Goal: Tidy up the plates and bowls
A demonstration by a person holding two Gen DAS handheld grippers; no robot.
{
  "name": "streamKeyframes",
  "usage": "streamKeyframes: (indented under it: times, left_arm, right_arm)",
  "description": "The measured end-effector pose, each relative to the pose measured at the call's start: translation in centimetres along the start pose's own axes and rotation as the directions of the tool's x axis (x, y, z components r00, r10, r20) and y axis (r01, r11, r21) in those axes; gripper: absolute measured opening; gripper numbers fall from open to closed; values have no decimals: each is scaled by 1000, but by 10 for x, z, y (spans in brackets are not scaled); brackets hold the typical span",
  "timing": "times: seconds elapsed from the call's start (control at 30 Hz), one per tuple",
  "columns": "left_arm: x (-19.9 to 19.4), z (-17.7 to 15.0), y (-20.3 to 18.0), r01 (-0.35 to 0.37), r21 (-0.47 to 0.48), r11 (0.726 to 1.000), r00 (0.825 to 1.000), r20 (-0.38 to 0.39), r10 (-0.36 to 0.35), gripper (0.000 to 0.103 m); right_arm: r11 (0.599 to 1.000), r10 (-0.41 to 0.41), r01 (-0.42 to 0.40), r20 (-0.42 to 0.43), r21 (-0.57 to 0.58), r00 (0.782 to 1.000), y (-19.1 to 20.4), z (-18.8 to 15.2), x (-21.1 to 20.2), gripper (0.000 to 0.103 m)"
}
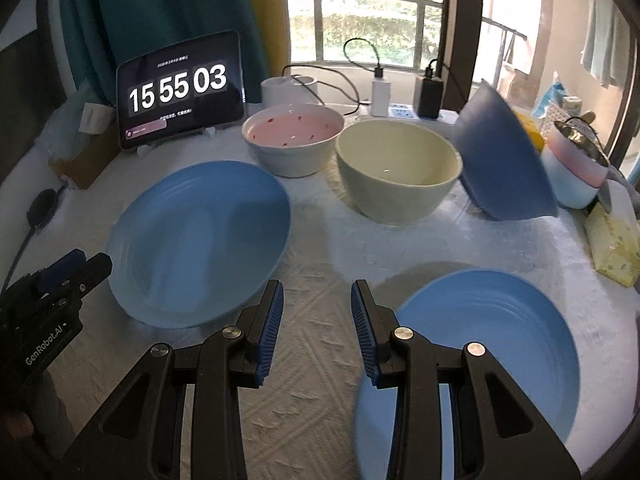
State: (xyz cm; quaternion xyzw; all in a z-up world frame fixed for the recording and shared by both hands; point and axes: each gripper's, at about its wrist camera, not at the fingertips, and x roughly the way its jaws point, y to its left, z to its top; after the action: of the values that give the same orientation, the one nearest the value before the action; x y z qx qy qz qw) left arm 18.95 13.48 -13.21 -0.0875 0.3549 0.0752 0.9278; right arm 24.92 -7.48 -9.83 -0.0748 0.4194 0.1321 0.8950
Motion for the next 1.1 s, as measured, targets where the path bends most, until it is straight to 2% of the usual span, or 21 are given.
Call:
streamKeyframes:
  times: [0.4, 0.87, 1.1]
  left_arm:
    - [27, 5, 18, -4, -24, 1000, 999, -45, 3, 46]
    - [57, 6, 21, 15, -39, 999, 991, -131, -20, 47]
    - [60, 6, 11, -19, 17, 1000, 990, -142, 22, 52]
  right_arm:
    - [999, 21, -22, -51, -24, 999, 22, 8, 25, 37]
    - [998, 49, -54, -135, -31, 990, 34, 13, 58, 37]
    - [997, 67, -72, -126, -33, 990, 35, 16, 64, 37]
